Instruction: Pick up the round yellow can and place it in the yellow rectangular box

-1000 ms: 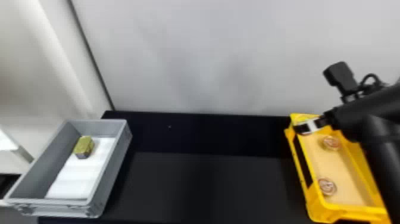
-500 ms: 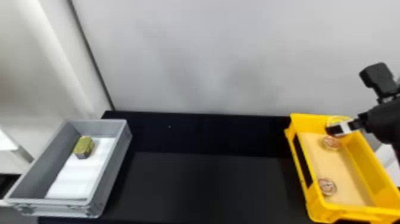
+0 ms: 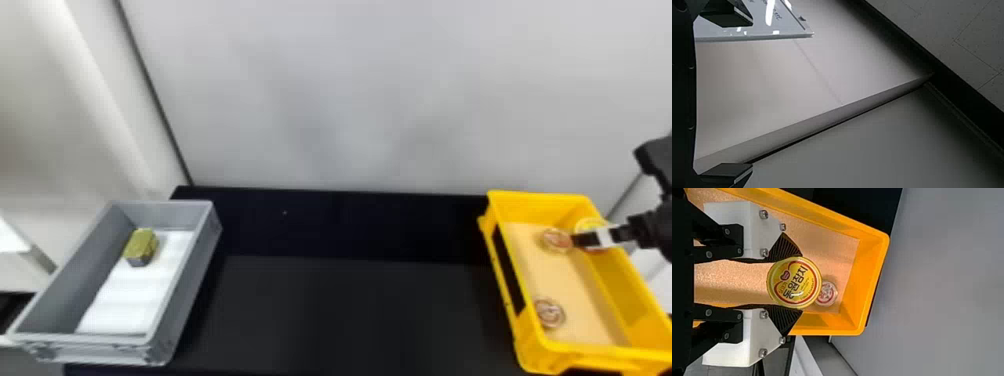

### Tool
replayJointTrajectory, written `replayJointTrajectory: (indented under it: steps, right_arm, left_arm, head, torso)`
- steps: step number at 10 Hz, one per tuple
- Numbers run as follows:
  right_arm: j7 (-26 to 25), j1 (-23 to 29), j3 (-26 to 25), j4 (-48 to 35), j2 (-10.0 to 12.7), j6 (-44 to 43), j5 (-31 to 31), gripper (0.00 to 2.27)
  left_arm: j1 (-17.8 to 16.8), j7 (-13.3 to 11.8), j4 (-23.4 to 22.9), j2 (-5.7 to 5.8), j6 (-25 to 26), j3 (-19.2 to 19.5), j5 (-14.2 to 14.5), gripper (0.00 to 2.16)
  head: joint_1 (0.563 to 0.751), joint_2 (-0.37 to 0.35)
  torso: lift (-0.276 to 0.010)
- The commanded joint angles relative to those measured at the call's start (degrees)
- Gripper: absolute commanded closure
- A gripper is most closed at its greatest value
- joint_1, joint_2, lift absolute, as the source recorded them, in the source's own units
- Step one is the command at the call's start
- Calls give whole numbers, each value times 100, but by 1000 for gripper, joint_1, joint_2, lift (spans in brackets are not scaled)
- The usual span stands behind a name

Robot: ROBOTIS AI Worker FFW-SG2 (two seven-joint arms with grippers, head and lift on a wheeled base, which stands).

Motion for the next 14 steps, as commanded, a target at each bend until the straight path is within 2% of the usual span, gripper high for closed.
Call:
replayJointTrajectory:
  steps: [1,5,8,14]
  right_arm:
    - [-649,20,-172,566,-10,-302,-1048,773]
    - [-1686,11,-128,1410,-97,-697,-2420,773]
    - [-1871,-7,-75,1779,-115,-926,-2649,773]
    - [-2284,20,30,2350,-177,-1506,-3229,773]
  left_arm:
    - [-9,0,-9,-9,0,-2,-7,-2]
    - [-9,9,-9,-44,-26,-20,-34,-2]
    - [0,9,-9,-97,-53,-20,-51,-2]
    - [61,9,-9,-106,-123,6,-51,-2]
  head:
    - [694,54]
    - [694,54]
    - [694,54]
    - [694,54]
  torso:
    - [-3]
    - [-3]
    - [-3]
    - [-3]
